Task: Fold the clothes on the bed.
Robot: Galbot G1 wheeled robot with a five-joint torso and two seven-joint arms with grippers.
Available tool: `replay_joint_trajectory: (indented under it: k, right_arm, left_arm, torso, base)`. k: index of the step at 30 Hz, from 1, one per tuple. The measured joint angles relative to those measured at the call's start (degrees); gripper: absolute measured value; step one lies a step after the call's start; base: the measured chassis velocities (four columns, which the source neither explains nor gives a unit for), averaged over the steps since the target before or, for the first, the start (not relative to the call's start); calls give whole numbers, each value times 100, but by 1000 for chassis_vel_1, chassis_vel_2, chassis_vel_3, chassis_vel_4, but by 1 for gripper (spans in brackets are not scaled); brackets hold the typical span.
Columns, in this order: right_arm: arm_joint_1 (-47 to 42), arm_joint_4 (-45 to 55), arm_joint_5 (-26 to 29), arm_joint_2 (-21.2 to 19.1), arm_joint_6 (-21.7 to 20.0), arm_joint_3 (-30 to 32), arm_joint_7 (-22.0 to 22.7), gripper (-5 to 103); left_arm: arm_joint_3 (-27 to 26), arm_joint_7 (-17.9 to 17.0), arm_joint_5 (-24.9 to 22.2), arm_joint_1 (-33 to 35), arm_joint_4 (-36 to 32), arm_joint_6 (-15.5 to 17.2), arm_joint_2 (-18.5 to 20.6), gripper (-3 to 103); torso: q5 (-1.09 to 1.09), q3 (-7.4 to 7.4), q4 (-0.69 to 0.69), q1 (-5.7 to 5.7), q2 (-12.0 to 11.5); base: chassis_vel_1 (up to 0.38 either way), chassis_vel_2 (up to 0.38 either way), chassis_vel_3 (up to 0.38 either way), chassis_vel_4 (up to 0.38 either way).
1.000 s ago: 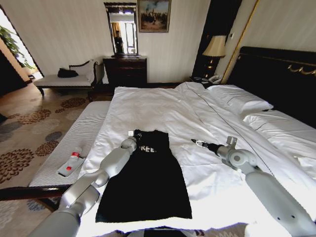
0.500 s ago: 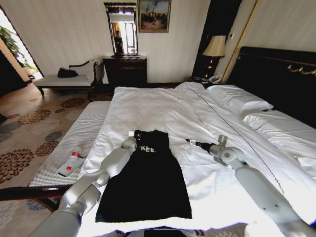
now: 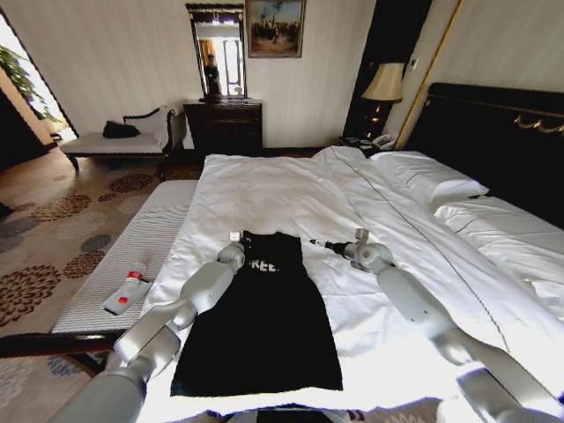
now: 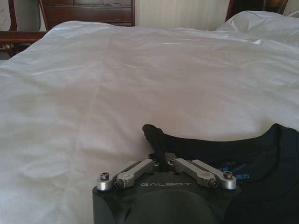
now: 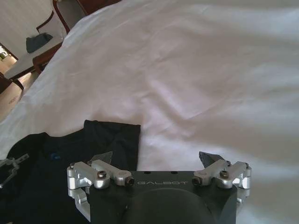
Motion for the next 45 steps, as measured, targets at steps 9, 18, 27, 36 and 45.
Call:
replay_joint_trajectory:
  k: [9,18,27,36,45]
  right_arm:
    - [589,-931,-177,725,87,-152,-146,100]
    - [940,-1528,-498,1343,161,-258,-197,100]
    - [948,-1897,-1012,1429,379,-288,-261,100]
    - [1083,-2262,-1092,1616,353,-255,-390,98]
    - [1093,-2348,-1160,1624,415,-239,-457,66]
  left_arm:
    - [23,24,-50,0,4,-1,-7,1]
    - [24,76,-70,-37,58,-6,-21,1]
    - [39,87,-85,-38,63,-18,-31,1]
    - [91,105,-97,-108,169,-23,-150,1]
    - [107,123,-106,-139,226,-23,-193,1]
  torso:
    - [-1,-1,-1,-1,0]
    - [-1,0,0,-1,0]
    - [0,0,-1,-1,1]
    - [0,0,1,-2,1]
    - [0,-1,0,-2,1]
  base:
    - [0,0,0,0]
    - [0,0,0,0]
    - [0,0,0,0]
    - [0,0,0,0]
    - [0,0,0,0]
